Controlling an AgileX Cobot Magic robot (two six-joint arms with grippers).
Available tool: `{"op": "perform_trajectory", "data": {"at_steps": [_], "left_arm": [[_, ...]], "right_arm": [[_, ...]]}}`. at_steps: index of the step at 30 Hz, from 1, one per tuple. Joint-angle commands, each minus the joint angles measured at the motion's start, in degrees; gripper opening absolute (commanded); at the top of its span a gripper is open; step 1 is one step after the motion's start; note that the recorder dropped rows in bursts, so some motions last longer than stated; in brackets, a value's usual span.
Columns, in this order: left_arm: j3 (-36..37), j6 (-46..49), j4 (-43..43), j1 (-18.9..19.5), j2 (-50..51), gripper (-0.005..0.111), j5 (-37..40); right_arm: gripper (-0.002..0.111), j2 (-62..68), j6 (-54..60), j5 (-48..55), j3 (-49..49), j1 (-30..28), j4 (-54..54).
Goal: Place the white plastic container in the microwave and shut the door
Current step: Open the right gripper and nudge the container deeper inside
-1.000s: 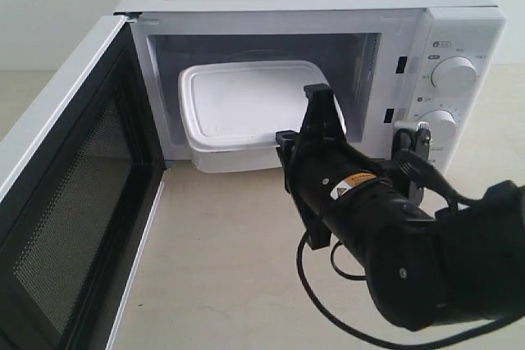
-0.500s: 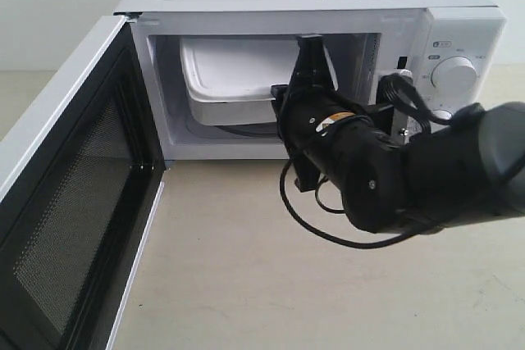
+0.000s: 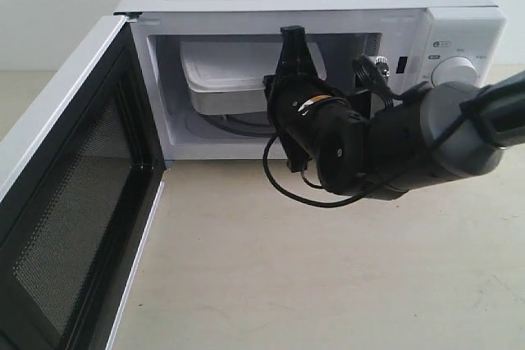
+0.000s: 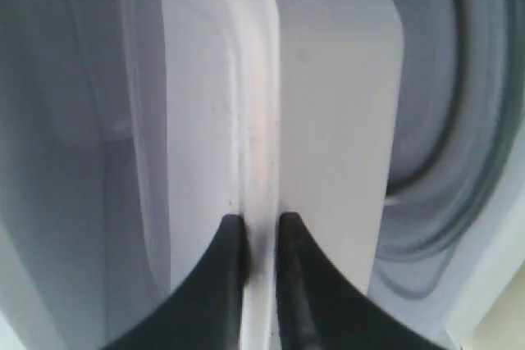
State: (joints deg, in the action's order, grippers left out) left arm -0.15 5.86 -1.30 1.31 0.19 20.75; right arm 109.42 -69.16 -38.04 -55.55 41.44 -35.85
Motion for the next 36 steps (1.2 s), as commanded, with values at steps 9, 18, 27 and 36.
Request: {"op": "perform_trajectory", "data": {"at_steps": [9, 18, 27, 36], "left_arm": [[0.2, 0.2, -0.4, -0.3, -0.2, 0.004, -0.1], [0.2, 0.2, -0.4, -0.3, -0.2, 0.004, -0.1], [0.2, 0.2, -0.4, -0.3, -0.2, 0.004, -0.1], [0.2, 0.2, -0.4, -0.3, -0.2, 0.004, -0.1]], "right_arm": [[0.0, 2.6, 0.7, -1.1, -0.9, -1.0, 0.2], [0.049, 2.4, 0.6, -1.1, -0.9, -1.0, 2.5], [0.037, -6.3, 2.5, -1.9, 11.7, -1.0, 21.2], [0.0, -8.8, 47.1, -1.8, 14.9, -1.0, 35.5]]}}
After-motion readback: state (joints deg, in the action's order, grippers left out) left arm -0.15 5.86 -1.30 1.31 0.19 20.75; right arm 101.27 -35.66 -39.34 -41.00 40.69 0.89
